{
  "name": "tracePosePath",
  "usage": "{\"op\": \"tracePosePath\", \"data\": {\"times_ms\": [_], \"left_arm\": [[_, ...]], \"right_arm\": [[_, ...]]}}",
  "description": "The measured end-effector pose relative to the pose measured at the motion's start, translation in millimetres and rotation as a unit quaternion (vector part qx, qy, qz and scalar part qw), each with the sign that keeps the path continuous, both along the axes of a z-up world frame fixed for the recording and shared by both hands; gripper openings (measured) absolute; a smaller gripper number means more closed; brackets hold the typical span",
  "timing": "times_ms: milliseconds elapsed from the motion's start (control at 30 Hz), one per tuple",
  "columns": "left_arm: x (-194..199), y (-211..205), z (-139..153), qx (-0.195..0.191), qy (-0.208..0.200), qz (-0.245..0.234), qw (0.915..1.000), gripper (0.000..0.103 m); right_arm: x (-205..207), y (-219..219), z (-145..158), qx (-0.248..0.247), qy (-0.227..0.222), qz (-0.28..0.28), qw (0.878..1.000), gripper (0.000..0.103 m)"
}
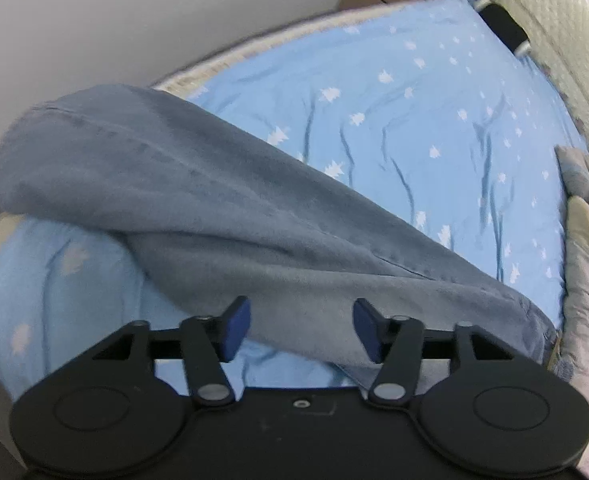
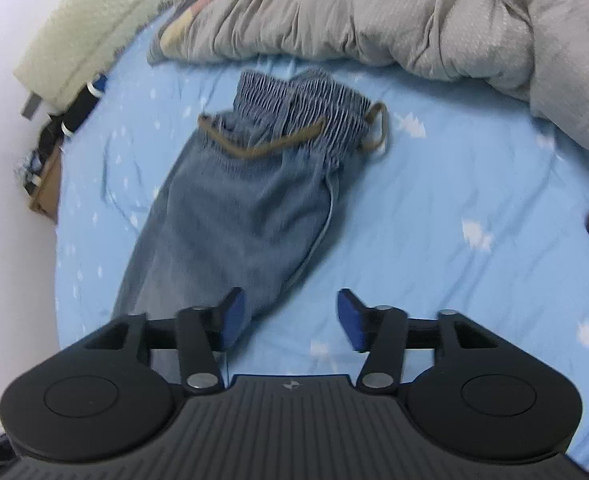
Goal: Fold clothes
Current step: 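Grasp the elastic waistband with the right gripper and lift it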
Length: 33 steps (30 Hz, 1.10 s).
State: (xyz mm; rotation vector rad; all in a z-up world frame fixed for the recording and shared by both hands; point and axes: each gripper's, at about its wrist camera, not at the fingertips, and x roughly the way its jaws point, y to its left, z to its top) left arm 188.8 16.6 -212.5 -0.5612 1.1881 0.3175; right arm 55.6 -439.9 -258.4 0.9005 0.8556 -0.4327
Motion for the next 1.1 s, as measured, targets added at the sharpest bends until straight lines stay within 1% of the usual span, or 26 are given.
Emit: {"op": "tracePosePath", "data": {"times_ms": [67, 133, 167, 267, 333, 400, 533, 633, 700, 733, 800, 900, 1000, 1067, 1100], "left_arm": [[-5, -10, 10, 0.021, 0.002, 0.009, 0.9997, 0.061], [-8, -20, 20, 0.033, 0.001, 0.009, 0.9994, 0.064], [-10, -25, 24, 0.038, 0.0, 0.008, 0.9993, 0.065], [-14, -39, 36, 0.051, -0.002, 0.014, 0.9986, 0.073], [-17, -47, 41, 0.063, -0.002, 0.017, 0.9978, 0.085], [-20, -54, 46, 0.072, -0.001, 0.021, 0.9972, 0.091], [-23, -61, 52, 0.077, 0.003, 0.018, 0.9969, 0.092], [-26, -63, 59, 0.089, -0.006, 0.023, 0.9958, 0.092], [-26, -65, 65, 0.099, -0.02, 0.029, 0.9945, 0.092], [-25, -66, 69, 0.105, -0.028, 0.03, 0.9937, 0.092], [-22, -71, 78, 0.112, -0.046, 0.022, 0.9924, 0.092], [-19, -78, 88, 0.117, -0.063, 0.005, 0.9911, 0.094], [-19, -82, 92, 0.118, -0.066, -0.003, 0.9908, 0.094], [-19, -84, 90, 0.118, -0.06, -0.002, 0.9912, 0.094], [-19, -85, 89, 0.118, -0.057, -0.001, 0.9913, 0.094]], "right_arm": [[3, -16, -11, 0.012, -0.01, 0.001, 1.0, 0.063], [9, -30, -22, 0.025, -0.016, 0.002, 1.0, 0.069], [13, -36, -27, 0.027, -0.018, 0.007, 0.999, 0.07], [22, -53, -38, 0.022, -0.017, 0.012, 1.0, 0.076], [30, -66, -44, 0.018, -0.02, 0.007, 1.0, 0.078], [37, -80, -50, 0.016, -0.019, -0.003, 1.0, 0.08], [54, -107, -63, 0.02, -0.025, -0.022, 0.999, 0.088], [75, -117, -69, 0.03, -0.039, -0.017, 0.999, 0.089], [92, -117, -69, 0.014, -0.041, -0.002, 0.999, 0.089], [100, -117, -70, 0.003, -0.034, -0.001, 0.999, 0.089], [112, -117, -75, -0.013, -0.008, -0.016, 1.0, 0.09], [120, -119, -83, -0.003, 0.003, -0.038, 0.999, 0.099], [127, -120, -90, 0.006, 0.013, -0.057, 0.998, 0.098], [128, -118, -90, 0.0, 0.017, -0.057, 0.998, 0.095], [127, -117, -91, -0.004, 0.023, -0.057, 0.998, 0.091]]}}
